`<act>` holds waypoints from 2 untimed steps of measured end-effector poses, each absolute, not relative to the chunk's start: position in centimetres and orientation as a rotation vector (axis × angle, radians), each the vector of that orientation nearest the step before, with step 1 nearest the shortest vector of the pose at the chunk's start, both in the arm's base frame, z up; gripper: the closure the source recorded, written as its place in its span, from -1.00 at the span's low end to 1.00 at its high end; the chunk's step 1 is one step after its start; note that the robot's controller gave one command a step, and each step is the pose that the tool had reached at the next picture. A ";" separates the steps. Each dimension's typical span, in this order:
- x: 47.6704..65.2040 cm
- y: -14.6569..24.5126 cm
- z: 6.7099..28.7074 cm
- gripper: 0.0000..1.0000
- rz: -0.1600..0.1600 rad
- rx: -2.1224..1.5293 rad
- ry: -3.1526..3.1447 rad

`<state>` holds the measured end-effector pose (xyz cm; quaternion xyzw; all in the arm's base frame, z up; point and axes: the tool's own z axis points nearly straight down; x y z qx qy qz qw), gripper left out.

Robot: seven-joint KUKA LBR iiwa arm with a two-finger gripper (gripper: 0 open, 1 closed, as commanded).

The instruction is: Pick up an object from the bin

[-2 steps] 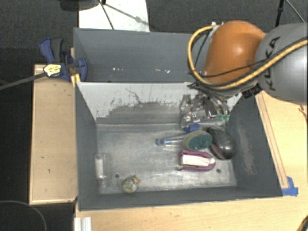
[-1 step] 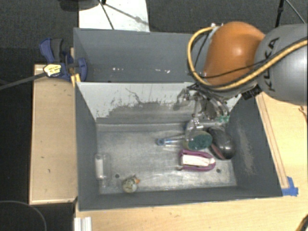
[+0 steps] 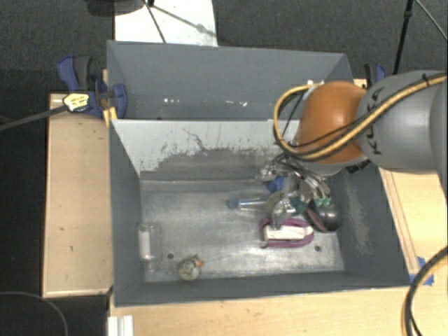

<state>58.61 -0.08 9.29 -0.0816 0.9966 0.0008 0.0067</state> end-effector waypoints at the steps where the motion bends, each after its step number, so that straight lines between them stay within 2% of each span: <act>1: 58.3 -0.3 9.3 1.00 -0.001 -0.252 3.138; 2: 58.1 -0.3 23.1 1.00 -0.001 -0.228 3.122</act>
Offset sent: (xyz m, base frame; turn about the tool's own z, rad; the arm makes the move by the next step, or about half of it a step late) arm 0.0000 0.0000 0.0000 0.0000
